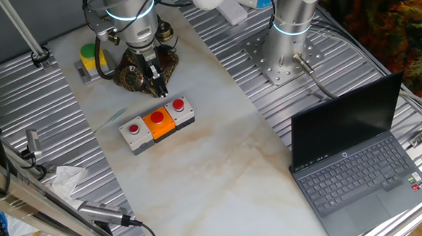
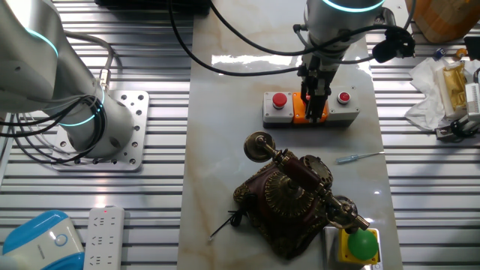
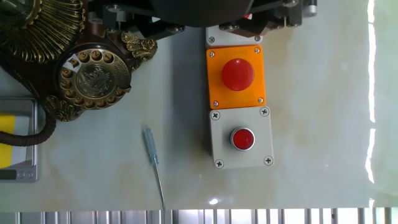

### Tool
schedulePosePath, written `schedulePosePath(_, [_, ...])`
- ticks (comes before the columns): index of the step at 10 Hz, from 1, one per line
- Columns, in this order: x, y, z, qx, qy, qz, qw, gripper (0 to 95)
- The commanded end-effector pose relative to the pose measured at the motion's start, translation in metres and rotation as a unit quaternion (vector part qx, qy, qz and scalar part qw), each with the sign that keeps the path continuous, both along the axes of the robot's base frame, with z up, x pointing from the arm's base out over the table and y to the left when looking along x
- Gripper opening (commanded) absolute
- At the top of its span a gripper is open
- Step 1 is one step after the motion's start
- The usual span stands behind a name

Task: Dial a number on an old rotary phone

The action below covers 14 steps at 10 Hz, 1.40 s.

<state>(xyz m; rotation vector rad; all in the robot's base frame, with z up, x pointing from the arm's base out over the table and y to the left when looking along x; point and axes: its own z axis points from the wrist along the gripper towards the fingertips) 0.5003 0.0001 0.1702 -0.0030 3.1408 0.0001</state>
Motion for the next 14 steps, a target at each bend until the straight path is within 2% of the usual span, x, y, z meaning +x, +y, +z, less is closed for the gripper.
schedulePosePath(1, [-0.0003,-0.0001,-0.0002,-0.001,-0.075,0.044,0.9962,0.0])
schedulePosePath(6, [-0.0003,-0.0001,-0.0001,-0.005,-0.075,0.04,0.9964,0.0])
schedulePosePath(11, [-0.0003,-0.0001,-0.0001,0.001,-0.071,0.033,0.9969,0.0])
schedulePosePath(14, [-0.0002,-0.0002,-0.0009,0.002,-0.056,0.023,0.9981,0.0])
